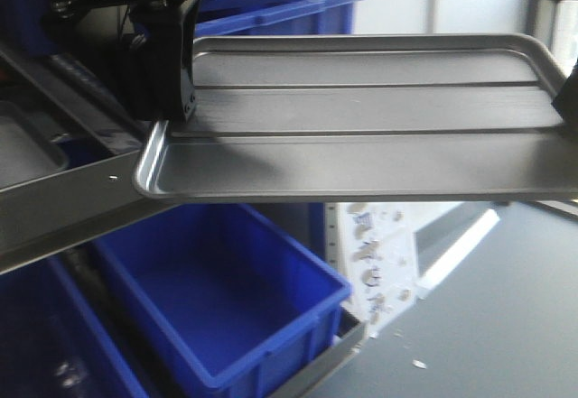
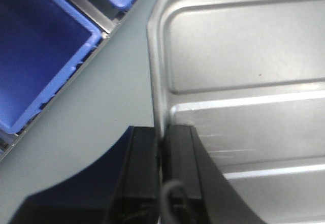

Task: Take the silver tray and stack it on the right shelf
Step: 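Bring the held tray above the grey tray on the other rack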

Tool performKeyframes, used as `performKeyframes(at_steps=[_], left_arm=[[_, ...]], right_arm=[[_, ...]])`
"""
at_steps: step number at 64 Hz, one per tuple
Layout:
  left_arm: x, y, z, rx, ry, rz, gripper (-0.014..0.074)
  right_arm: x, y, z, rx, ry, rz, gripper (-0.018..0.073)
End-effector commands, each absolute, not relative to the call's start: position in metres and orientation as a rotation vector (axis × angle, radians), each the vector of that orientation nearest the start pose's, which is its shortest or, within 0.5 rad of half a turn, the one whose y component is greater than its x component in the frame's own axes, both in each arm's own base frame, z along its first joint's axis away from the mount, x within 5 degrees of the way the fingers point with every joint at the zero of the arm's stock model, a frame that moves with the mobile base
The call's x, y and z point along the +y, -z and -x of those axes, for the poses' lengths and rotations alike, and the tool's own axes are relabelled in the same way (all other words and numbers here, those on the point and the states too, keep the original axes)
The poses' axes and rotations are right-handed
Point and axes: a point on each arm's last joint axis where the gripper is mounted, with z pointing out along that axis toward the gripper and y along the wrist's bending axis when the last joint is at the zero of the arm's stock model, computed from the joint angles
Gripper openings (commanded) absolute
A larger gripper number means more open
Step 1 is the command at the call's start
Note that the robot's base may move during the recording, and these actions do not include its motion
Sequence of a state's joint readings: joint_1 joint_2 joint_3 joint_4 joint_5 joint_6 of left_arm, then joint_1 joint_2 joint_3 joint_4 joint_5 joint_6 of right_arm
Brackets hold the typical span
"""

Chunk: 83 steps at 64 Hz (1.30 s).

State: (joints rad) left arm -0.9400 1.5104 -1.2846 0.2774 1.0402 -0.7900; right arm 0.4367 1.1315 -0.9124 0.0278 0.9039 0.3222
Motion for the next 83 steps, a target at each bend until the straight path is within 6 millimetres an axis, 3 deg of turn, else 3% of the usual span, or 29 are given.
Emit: performKeyframes(at_steps=[1,83], left_arm=[[-0.2349,-0.3345,-0.1956,2.587,0.243,-0.363,-0.0093],[-0.2354,-0.3342,-0.1959,2.585,0.245,-0.364,-0.0093]], right_arm=[[0.0946,-0.3242,-0.196,2.499,-0.35,0.163,0.0057],[0.0946,-0.3242,-0.196,2.498,-0.35,0.163,0.0057]])
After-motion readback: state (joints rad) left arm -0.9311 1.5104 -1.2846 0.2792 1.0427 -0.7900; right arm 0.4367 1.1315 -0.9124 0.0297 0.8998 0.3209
